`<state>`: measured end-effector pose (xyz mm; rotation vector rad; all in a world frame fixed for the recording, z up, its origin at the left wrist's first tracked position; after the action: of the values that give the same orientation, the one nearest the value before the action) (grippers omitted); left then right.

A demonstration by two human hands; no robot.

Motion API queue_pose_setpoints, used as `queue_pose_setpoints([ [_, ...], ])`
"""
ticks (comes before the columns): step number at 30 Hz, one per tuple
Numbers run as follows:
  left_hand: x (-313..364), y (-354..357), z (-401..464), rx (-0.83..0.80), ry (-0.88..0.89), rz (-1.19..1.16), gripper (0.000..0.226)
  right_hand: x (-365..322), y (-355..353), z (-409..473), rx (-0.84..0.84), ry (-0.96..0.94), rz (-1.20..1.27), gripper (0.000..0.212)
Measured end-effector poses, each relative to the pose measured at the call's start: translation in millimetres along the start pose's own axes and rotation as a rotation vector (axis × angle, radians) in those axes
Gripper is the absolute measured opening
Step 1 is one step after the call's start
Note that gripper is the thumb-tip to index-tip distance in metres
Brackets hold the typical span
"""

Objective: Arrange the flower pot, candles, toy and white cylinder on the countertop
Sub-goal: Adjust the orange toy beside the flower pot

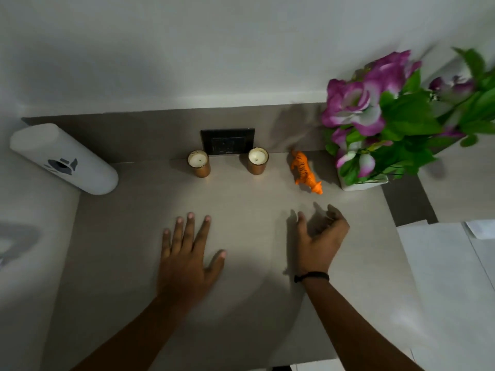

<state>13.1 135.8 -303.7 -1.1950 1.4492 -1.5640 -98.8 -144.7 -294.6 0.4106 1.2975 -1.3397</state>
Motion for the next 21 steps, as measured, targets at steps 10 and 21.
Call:
queue_pose_setpoints([
  [10, -3, 4, 3, -0.022, 0.008, 0.065, 0.089, 1, 48, 78, -0.01, 0.062, 0.025, 0.041],
  [21, -6, 9, 5, -0.047, 0.004, 0.069, 0.09, 0, 58, 80, 0.031, 0.089, 0.044, 0.038],
])
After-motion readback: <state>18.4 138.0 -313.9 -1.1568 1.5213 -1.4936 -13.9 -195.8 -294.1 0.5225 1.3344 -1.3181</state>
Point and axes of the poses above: each hand's wrist, its own z-axis towards the middle knuckle, its own y-axis out of the palm, x = y × z, the point moved 4 cm from there along z, towards the middle knuckle, and after that the axes turned 12 degrees about -y, right-handed, at the moved point
